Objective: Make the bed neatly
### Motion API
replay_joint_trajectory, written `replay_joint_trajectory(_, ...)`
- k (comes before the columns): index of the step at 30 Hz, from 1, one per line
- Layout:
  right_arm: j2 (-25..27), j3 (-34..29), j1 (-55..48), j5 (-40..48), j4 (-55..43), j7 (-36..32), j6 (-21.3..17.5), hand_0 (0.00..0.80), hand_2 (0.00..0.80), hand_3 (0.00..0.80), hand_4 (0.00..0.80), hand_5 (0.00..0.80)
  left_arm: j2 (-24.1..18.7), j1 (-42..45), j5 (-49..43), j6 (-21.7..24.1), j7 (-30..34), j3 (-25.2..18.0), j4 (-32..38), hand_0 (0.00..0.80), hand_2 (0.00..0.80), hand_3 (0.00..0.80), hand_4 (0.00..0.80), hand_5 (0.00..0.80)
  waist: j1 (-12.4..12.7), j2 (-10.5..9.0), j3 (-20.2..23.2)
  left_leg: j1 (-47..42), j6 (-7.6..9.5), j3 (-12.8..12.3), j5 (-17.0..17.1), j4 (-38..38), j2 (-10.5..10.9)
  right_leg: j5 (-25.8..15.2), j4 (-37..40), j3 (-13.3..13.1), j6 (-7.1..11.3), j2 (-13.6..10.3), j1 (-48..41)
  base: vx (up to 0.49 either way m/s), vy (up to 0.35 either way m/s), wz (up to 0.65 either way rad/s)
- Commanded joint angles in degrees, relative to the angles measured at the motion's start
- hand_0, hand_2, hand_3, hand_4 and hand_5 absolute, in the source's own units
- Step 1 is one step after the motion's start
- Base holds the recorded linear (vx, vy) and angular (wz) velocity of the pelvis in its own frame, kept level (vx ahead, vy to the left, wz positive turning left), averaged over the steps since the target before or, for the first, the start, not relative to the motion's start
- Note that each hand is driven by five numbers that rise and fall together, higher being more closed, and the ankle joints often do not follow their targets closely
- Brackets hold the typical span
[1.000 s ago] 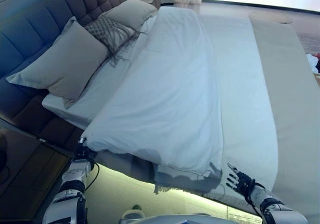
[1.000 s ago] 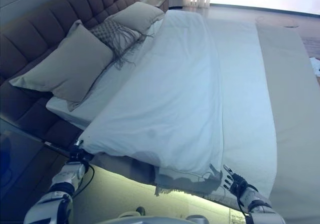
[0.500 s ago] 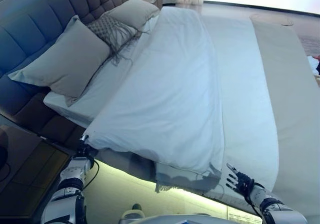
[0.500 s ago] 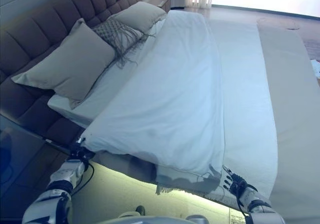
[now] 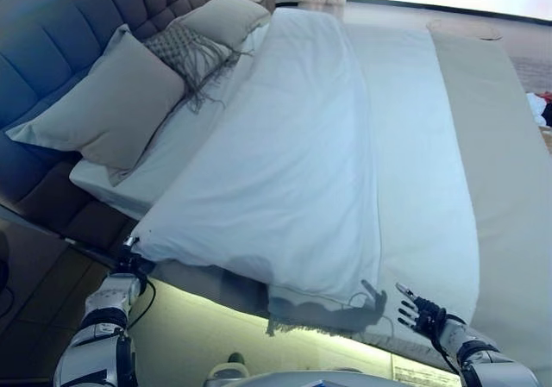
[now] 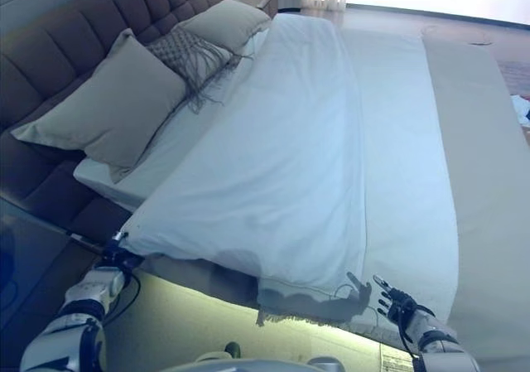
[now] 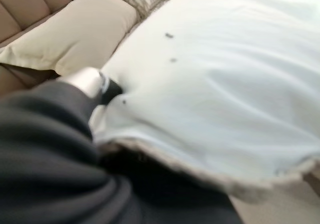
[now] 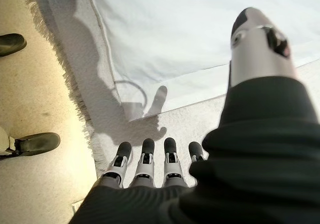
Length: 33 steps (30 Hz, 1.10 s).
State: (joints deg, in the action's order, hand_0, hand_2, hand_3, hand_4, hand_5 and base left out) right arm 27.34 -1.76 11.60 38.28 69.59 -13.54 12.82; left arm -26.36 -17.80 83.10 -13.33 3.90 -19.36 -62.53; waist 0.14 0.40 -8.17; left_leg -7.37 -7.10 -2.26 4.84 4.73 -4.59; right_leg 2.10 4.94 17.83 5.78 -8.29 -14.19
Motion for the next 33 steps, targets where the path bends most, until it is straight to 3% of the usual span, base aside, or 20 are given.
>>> replay_joint_trajectory(1,2.91,-1.44,-0.55,-0.13,2.55,-0.83,-0.22,0.000,0.000,0.000,0.000,0.000,-20.48,17.45,7.93,9.94,0.82,-18.76,-1.57,0.800,0.800,0.800,0.800,0.800,11.76,-0.88,-0.15,1.80,5.86,1.72,-7.52,-6.10,4.92,-5.92,-3.03,-1.75,4.01,-6.95,5.55,-0.094,0.019,-0.15)
replay_joint_trajectory(6,1.49,0.28,0.42,1.45,2.38,-0.75,-1.84,0.000,0.000,0.000,0.000,0.000,-20.59,14.55,8.41,9.86,2.50,-16.18,-1.72,0.800,0.800,0.800,0.800,0.800,12.99,-1.83,-1.99,3.71,6.20,2.51,-8.69,-9.28,4.91,-6.17,-4.64,-1.22,4.86,-7.67,6.38,-0.066,-0.066,-0.05)
replay_joint_trajectory(12,-1.07,1.57,-0.76,1.82,0.44,-2.36,-2.68,0.000,0.000,0.000,0.000,0.000,-20.55,12.73,5.47,5.73,7.86,-14.61,-0.24,0.800,0.800,0.800,0.800,0.800,13.06,-2.42,-2.65,4.26,6.35,1.96,-9.84,-11.44,4.57,-5.88,-5.74,-0.72,5.35,-7.70,6.31,-0.011,-0.074,0.09)
replay_joint_trajectory(13,-1.34,1.43,-0.93,1.86,0.34,-2.56,-2.61,0.000,0.000,0.000,0.000,0.000,-19.94,12.64,4.03,4.80,9.33,-14.04,0.06,0.129,0.129,0.129,0.129,0.129,12.93,-2.48,-2.66,4.17,6.37,1.80,-9.90,-11.43,4.50,-5.85,-5.78,-0.70,5.33,-7.58,6.35,-0.004,-0.061,0.16)
replay_joint_trajectory(14,-1.43,1.24,-1.04,1.82,0.29,-2.72,-2.45,0.000,0.000,0.000,0.000,0.000,-19.33,12.72,2.39,4.13,10.70,-13.62,0.38,0.000,0.000,0.000,0.000,0.000,12.85,-2.47,-2.66,4.02,6.36,1.73,-9.94,-11.34,4.46,-5.85,-5.79,-0.75,5.36,-7.49,6.37,0.002,-0.058,0.17)
replay_joint_trajectory(19,-1.87,0.33,-1.36,2.19,0.49,-2.37,-1.45,0.000,0.000,0.000,0.000,0.000,-16.84,13.37,-8.99,8.60,12.54,-10.55,3.04,0.000,0.000,0.000,0.000,0.000,12.43,-2.18,-2.16,2.79,6.31,1.79,-9.54,-9.74,4.42,-5.99,-5.08,-0.99,5.35,-6.96,5.97,0.024,-0.051,0.27)
replay_joint_trajectory(25,-1.66,-1.14,-2.35,1.99,0.41,-3.01,-0.94,0.000,0.000,0.000,0.000,0.000,-12.59,15.97,-15.66,13.92,7.24,-6.70,5.68,0.000,0.000,0.000,0.000,0.000,12.01,-1.84,-0.96,0.90,6.07,1.77,-8.27,-6.45,4.34,-6.39,-3.32,-1.18,4.87,-6.09,5.29,0.036,-0.049,0.42)
replay_joint_trajectory(33,-1.66,-1.22,-1.46,2.34,1.11,-3.33,-0.71,0.000,0.000,0.000,0.000,0.000,-7.56,17.14,-23.96,14.56,5.10,-2.94,-2.70,0.000,0.000,0.000,0.000,0.000,10.29,-1.52,0.69,-0.62,5.43,0.80,-6.96,-4.08,3.86,-5.91,-2.84,-1.51,3.40,-4.94,4.98,0.047,-0.035,0.23)
